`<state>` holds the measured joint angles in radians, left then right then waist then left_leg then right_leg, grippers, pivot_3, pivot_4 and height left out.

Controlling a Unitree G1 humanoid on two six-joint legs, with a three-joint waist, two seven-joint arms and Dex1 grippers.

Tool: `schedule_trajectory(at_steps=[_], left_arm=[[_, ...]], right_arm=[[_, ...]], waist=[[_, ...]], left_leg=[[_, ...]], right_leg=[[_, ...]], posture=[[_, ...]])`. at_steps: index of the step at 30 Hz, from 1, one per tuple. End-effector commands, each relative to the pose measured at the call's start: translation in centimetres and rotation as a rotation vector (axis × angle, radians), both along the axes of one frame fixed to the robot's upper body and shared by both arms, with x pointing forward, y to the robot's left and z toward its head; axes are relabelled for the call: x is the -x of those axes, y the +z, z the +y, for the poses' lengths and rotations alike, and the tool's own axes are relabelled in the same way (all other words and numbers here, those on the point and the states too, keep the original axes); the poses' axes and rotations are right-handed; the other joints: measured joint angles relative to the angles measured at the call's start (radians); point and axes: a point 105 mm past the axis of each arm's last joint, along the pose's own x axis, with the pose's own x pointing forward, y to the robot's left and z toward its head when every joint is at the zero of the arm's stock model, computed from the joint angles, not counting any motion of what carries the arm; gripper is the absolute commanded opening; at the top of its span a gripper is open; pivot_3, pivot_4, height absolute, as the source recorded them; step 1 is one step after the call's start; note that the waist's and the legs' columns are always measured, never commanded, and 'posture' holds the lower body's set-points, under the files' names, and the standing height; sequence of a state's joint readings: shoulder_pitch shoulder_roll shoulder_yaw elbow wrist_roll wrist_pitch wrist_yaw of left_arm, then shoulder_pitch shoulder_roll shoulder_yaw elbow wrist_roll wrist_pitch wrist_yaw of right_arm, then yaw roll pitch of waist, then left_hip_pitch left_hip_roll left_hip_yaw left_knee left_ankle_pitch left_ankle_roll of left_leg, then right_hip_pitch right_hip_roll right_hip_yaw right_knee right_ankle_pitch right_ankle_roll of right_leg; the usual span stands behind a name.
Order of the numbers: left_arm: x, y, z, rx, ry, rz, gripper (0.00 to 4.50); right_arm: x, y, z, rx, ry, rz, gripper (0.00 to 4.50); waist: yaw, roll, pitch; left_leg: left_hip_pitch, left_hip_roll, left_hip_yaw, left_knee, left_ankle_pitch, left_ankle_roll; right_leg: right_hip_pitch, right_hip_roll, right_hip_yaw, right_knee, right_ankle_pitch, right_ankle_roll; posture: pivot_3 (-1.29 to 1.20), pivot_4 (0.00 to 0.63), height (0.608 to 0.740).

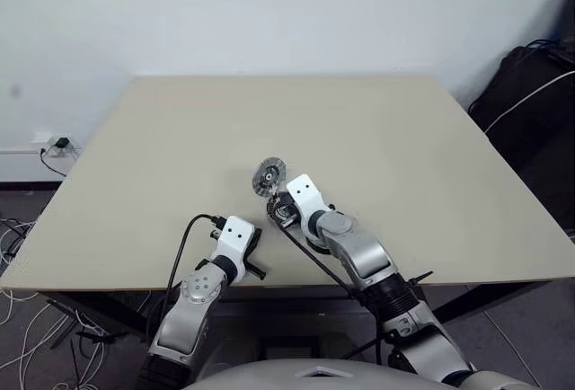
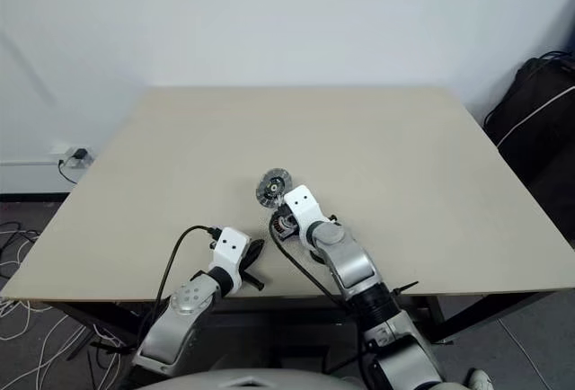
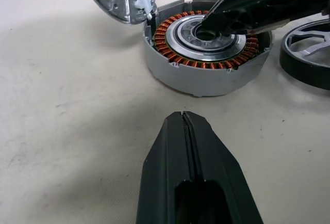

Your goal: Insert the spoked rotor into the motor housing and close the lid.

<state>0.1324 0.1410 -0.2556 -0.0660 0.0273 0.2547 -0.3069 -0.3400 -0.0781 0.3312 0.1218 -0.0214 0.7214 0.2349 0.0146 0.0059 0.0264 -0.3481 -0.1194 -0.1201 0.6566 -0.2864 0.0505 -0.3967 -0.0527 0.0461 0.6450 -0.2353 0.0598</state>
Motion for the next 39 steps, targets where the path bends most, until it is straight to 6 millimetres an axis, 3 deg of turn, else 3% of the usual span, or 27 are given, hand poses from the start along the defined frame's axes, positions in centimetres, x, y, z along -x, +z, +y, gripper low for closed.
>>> schedule_trajectory(at_steps=[1, 10, 17, 23, 39], left_arm=[[-0.6, 1.0, -0.3, 0.016, -0.011, -0.045, 0.0], [-0.6, 0.9, -0.4, 0.017, -0.019, -0.037, 0.0], [-0.6, 0.9, -0.4, 0.019, -0.021, -0.032, 0.0], [-0.5, 0.8, -0.3, 0.018, -0.018, -0.03, 0.0], [-0.6, 0.7, -0.1, 0.011, -0.024, -0.028, 0.0]], right_arm=[[-1.1, 1.4, -0.2, -0.014, -0.012, -0.059, 0.03], [-1.1, 1.3, -0.3, -0.019, -0.019, -0.061, 0.03], [-0.8, 2.7, 1.3, -0.072, 0.043, -0.099, 0.03], [-0.6, 2.0, 1.6, -0.056, 0.055, -0.084, 0.03], [-0.1, 0.2, -1.4, 0.0, 0.001, -0.032, 0.03]], waist=[[0.0, 0.0, 0.0], [-0.001, 0.001, 0.0], [-0.001, 0.001, 0.0], [-0.001, 0.001, 0.0], [0.001, 0.004, -0.003]], left_leg=[[0.0, 0.0, 0.0, 0.0, 0.0, 0.0], [0.0, 0.0, 0.0, 0.0, 0.0, 0.0], [0.0, 0.0, 0.0, 0.0, -0.001, 0.001], [0.0, 0.0, 0.0, 0.0, -0.001, 0.001], [0.0, 0.0, 0.0, 0.0, -0.001, 0.002]], right_leg=[[0.0, 0.0, 0.0, 0.0, 0.0, 0.0], [0.0, 0.0, 0.0, 0.0, 0.0, 0.0], [0.0, 0.0, 0.0, 0.0, 0.0, 0.0], [0.0, 0.0, 0.0, 0.0, 0.0, 0.0], [0.001, 0.0, 0.0, 0.0, 0.0, 0.0]], posture=[[0.0, 0.0, 0.74], [0.0, 0.0, 0.74], [0.0, 0.0, 0.74], [0.0, 0.0, 0.74], [0.0, 0.0, 0.74]])
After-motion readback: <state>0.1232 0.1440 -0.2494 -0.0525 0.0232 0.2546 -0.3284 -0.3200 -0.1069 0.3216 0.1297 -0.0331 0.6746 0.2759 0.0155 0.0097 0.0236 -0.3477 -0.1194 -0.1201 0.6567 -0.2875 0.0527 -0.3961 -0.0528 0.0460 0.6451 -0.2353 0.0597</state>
